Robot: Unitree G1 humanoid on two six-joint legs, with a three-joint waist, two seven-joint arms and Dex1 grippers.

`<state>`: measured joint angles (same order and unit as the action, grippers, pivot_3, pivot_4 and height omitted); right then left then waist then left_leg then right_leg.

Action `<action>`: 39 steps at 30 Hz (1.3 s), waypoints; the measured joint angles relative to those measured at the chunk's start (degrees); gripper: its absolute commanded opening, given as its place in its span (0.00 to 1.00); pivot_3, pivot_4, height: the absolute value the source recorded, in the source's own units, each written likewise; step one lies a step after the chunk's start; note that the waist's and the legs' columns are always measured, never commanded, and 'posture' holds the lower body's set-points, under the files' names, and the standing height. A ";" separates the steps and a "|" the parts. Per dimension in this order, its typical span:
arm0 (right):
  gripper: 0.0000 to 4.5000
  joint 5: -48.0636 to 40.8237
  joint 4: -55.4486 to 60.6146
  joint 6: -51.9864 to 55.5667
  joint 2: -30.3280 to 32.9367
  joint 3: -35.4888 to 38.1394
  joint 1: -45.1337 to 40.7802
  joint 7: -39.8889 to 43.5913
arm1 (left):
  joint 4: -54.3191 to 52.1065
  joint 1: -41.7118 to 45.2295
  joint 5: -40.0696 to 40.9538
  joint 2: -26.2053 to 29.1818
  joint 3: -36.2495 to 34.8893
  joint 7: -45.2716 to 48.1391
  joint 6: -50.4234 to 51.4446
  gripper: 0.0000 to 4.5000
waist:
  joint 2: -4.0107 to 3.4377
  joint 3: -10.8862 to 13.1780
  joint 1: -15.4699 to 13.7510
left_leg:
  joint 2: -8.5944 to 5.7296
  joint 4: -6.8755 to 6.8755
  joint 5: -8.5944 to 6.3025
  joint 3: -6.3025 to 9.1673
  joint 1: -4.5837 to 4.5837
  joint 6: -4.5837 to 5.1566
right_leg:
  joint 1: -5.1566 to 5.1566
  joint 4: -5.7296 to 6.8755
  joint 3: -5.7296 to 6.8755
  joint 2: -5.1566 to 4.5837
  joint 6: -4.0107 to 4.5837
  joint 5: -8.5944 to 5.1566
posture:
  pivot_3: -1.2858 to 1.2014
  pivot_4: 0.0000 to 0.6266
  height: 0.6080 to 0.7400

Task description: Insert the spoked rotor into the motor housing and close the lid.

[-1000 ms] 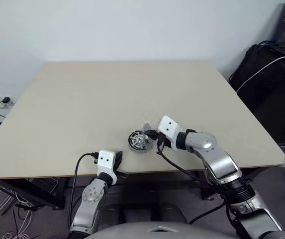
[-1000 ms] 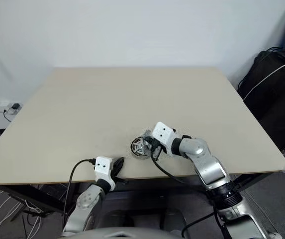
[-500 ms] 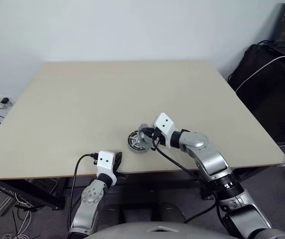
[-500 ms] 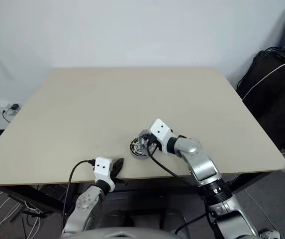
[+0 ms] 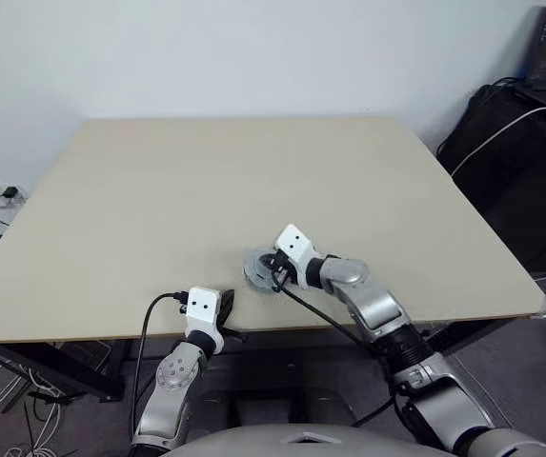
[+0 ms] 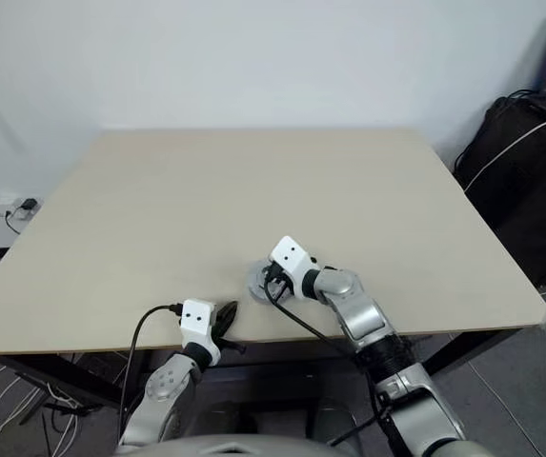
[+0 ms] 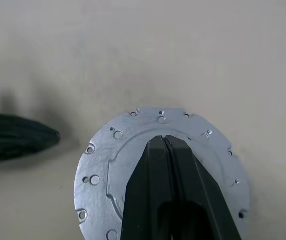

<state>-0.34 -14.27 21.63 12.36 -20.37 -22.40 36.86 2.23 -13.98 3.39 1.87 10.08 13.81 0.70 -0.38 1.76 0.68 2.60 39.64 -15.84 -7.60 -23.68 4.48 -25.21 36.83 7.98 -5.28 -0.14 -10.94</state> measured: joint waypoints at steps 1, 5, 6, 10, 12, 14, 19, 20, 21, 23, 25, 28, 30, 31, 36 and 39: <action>0.01 0.00 -1.17 -0.39 -0.59 0.14 -0.59 -0.40 | 0.00 -0.10 0.00 0.02 -0.05 -0.02 0.01 0.00 | -0.03 -0.01 0.03 | 0.00 0.00 0.00 -0.02 0.01 0.00 | 0.00 0.00 -0.02 0.01 0.00 0.00 | 0.52 0.00 1.00; 0.01 1.19 -5.10 -0.27 -1.56 0.64 -3.11 -3.03 | -0.01 -0.09 -0.01 -0.09 0.03 -0.02 0.01 0.00 | -0.05 -0.05 0.03 | 0.00 0.00 0.00 -0.02 0.08 0.00 | 0.06 0.01 -0.02 -0.01 0.00 0.00 | 0.52 0.00 1.00; 0.01 1.74 -5.52 -0.11 -1.54 0.67 -3.50 -3.63 | -0.01 -0.12 -0.01 -0.08 0.02 -0.02 0.01 0.00 | -0.07 -0.08 -0.01 | 0.00 0.00 0.00 -0.01 0.08 0.00 | 0.06 0.01 -0.02 -0.02 0.00 0.00 | 0.52 0.00 1.00; 0.01 1.98 -4.50 0.04 -1.00 1.14 -2.93 -3.94 | -0.02 -0.23 -0.01 -0.06 -0.02 -0.05 0.01 0.00 | -0.13 -0.14 -0.03 | 0.00 0.00 0.00 -0.01 0.07 0.00 | 0.06 0.00 -0.02 -0.12 0.00 0.00 | 0.52 0.00 1.00; 0.01 1.97 -2.41 0.39 -0.34 1.26 -1.70 -3.89 | -0.02 -0.34 0.00 -0.07 -0.01 -0.05 0.01 0.00 | -0.13 -0.14 -0.03 | 0.00 0.00 0.00 -0.01 0.06 0.00 | 0.05 -0.01 -0.02 -0.13 0.00 0.00 | 0.52 0.00 1.00; 0.01 1.42 0.71 2.61 0.05 2.06 -0.52 -3.93 | -0.03 -0.33 -0.01 -0.04 -0.05 -0.05 0.01 0.00 | -0.15 -0.12 0.00 | 0.00 0.00 0.00 -0.01 0.02 0.00 | 0.01 0.00 -0.03 -0.17 0.00 0.00 | 0.52 0.00 1.00; 0.01 -3.84 11.28 10.35 0.67 6.76 -0.09 -2.68 | -0.02 -0.06 -0.01 -0.20 0.02 -0.04 0.01 0.00 | -0.16 -0.11 -0.01 | 0.02 0.00 0.00 0.02 0.01 0.00 | -0.01 -0.01 -0.01 -0.19 0.00 0.00 | 0.52 0.00 1.00; 0.01 -4.35 12.89 10.94 1.54 6.75 -0.07 -1.93 | -0.02 0.03 -0.01 -0.24 0.05 -0.03 0.01 0.00 | -0.15 -0.11 -0.03 | 0.02 0.00 -0.01 0.02 0.01 0.00 | -0.01 -0.01 -0.01 -0.20 0.00 0.00 | 0.52 0.00 1.00; 0.09 -4.42 14.33 11.07 2.79 6.35 0.03 -1.08 | -0.02 0.13 -0.01 -0.26 0.07 -0.02 0.01 0.00 | -0.14 -0.11 -0.08 | 0.01 0.00 -0.01 0.02 0.00 0.01 | 0.00 -0.02 0.00 -0.21 0.00 0.00 | 0.52 0.00 1.00; 0.21 -3.42 15.86 9.80 5.41 4.42 0.53 0.41 | -0.02 0.28 -0.01 -0.24 0.08 0.04 0.00 0.00 | -0.14 -0.11 -0.06 | 0.00 0.00 -0.02 0.01 0.00 0.02 | 0.00 -0.05 0.00 -0.21 0.00 0.00 | 0.52 0.00 1.00; 0.35 -2.73 16.08 8.86 6.71 2.74 1.65 1.58 | -0.02 0.45 0.00 -0.24 0.12 0.15 -0.20 0.00 | -0.11 -0.09 -0.03 | 0.00 0.00 -0.02 0.02 -0.01 0.02 | 0.00 -0.06 0.00 -0.21 0.00 0.00 | 0.52 0.00 1.00; 0.57 -2.46 15.48 7.80 6.48 1.69 2.76 1.82 | -0.01 0.98 -0.02 -0.25 0.50 0.22 -1.05 0.00 | -0.10 -0.07 0.02 | 0.01 0.00 -0.01 0.01 0.00 0.01 | -0.01 -0.03 0.00 -0.19 0.00 0.00 | 0.52 0.00 1.00; 0.72 -1.51 13.63 5.71 6.08 1.14 2.99 1.05 | -0.01 1.15 -0.03 -0.27 0.67 0.28 -1.73 0.00 | -0.10 -0.07 -0.01 | 0.01 0.00 -0.01 0.01 0.02 0.01 | 0.01 -0.02 0.00 -0.18 0.00 0.00 | 0.52 0.00 1.00; 0.79 -0.88 12.44 4.52 5.89 0.72 3.06 0.55 | -0.01 1.13 -0.02 -0.24 0.71 0.29 -1.87 0.00 | -0.09 -0.07 -0.01 | 0.01 0.00 -0.01 0.01 0.02 0.01 | 0.01 -0.01 0.00 -0.18 0.00 0.00 | 0.52 0.00 1.00; 0.99 -0.23 8.04 1.82 4.01 0.45 4.00 -0.54 | -0.01 0.86 0.00 -0.07 0.67 0.31 -2.42 0.00 | -0.08 -0.06 -0.01 | 0.00 0.00 -0.01 0.00 0.00 0.01 | 0.00 -0.03 0.00 -0.11 0.00 0.00 | 0.52 0.00 1.00; 0.99 -0.25 6.66 0.83 2.49 0.45 4.01 -0.87 | -0.01 0.78 -0.04 -0.02 0.68 0.27 -2.74 0.00 | -0.07 -0.06 0.00 | 0.00 0.00 -0.01 0.00 0.01 0.01 | 0.01 -0.03 0.00 -0.09 0.00 0.00 | 0.52 0.00 1.00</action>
<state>-0.60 -7.60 22.46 14.85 -19.93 -18.40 35.99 2.21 -13.20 3.35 1.85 10.76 14.08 -2.04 -0.45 1.70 0.68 2.60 39.64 -15.85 -7.59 -23.67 4.49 -25.20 36.81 7.98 -5.36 -0.15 -10.94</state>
